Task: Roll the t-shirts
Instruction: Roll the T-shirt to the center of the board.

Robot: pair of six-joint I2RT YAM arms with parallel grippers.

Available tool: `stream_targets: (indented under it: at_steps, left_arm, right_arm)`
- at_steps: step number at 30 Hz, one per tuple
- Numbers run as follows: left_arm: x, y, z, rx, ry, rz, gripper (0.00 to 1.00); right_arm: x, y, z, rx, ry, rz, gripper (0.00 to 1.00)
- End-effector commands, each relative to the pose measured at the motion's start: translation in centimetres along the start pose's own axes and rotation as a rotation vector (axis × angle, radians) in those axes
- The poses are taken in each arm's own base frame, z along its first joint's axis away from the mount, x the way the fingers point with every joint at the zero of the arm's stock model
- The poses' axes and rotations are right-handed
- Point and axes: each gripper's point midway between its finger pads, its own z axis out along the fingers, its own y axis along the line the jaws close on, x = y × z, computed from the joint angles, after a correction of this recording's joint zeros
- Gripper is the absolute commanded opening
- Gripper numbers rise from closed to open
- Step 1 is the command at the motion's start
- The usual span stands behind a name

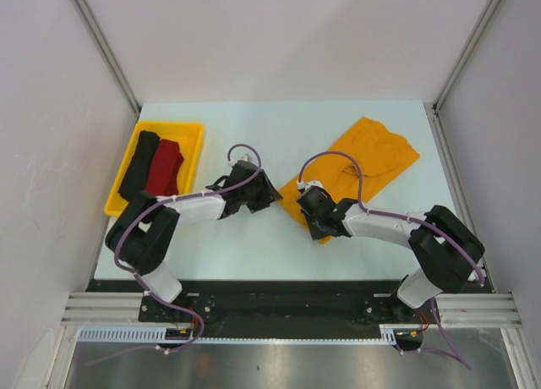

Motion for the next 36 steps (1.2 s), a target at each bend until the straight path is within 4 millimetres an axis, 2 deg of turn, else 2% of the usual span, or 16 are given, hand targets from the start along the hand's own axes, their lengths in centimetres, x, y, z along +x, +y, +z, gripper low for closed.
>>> stream_targets:
  at_steps: [1, 4, 8, 13, 15, 16, 17, 18, 20, 22, 23, 26, 30, 34, 36]
  left_arm:
    - [-0.8, -2.8, 1.2, 0.123, -0.045, -0.019, 0.59]
    - [-1.0, -2.5, 2.0, 0.106, -0.051, -0.03, 0.6]
    - [-0.7, -0.8, 3.4, 0.037, -0.058, -0.045, 0.59]
    - [-0.8, 0.0, 4.7, -0.014, -0.067, -0.048, 0.58]
    - [-1.6, 0.2, 5.2, -0.046, -0.099, -0.038, 0.56]
    - [-1.3, 0.8, 5.3, -0.087, -0.088, -0.026, 0.53]
    - [-1.6, 0.4, 5.4, -0.09, -0.093, -0.016, 0.46]
    - [-1.8, 0.8, 5.5, -0.117, -0.103, -0.011, 0.41]
    - [-1.5, 1.2, 5.1, -0.16, -0.095, 0.005, 0.25]
    - [-1.3, 2.1, 4.2, -0.211, -0.087, 0.029, 0.18]
    - [-1.3, 2.3, 3.9, -0.226, -0.083, 0.04, 0.09]
    - [-1.6, 3.5, 2.1, -0.287, -0.081, 0.091, 0.0]
    - [-1.6, 5.1, 0.2, -0.334, -0.061, 0.136, 0.0]
    - [-1.3, 7.4, -1.3, -0.407, -0.017, 0.177, 0.0]
    - [-1.6, 7.6, -1.8, -0.41, -0.018, 0.185, 0.0]
  right_arm:
    - [0.6, 1.2, 0.3, -0.078, 0.018, 0.018, 0.23]
    - [0.5, 1.0, 0.2, -0.081, 0.016, 0.025, 0.22]
    - [0.5, 0.8, 0.0, -0.089, 0.013, 0.038, 0.22]
    - [0.4, 0.8, -0.3, -0.111, 0.006, 0.05, 0.22]
    - [0.3, 1.2, -0.6, -0.136, -0.001, 0.055, 0.22]
    - [0.3, 1.2, -0.5, -0.142, 0.0, 0.058, 0.22]
    - [0.2, 1.5, -0.6, -0.151, -0.005, 0.06, 0.21]
    - [0.2, 1.7, -0.6, -0.165, -0.004, 0.062, 0.21]
    - [0.1, 2.1, -0.8, -0.187, -0.004, 0.064, 0.19]
    - [0.0, 2.8, -1.1, -0.222, -0.005, 0.072, 0.18]
    - [-0.1, 3.6, -1.4, -0.258, -0.006, 0.077, 0.18]
    - [0.0, 5.5, -2.3, -0.34, -0.007, 0.09, 0.17]
    - [0.8, 8.9, -3.7, -0.473, 0.011, 0.111, 0.17]
    - [2.3, 10.6, -4.0, -0.538, 0.055, 0.166, 0.16]
    - [3.0, 10.9, -3.9, -0.563, 0.086, 0.213, 0.16]
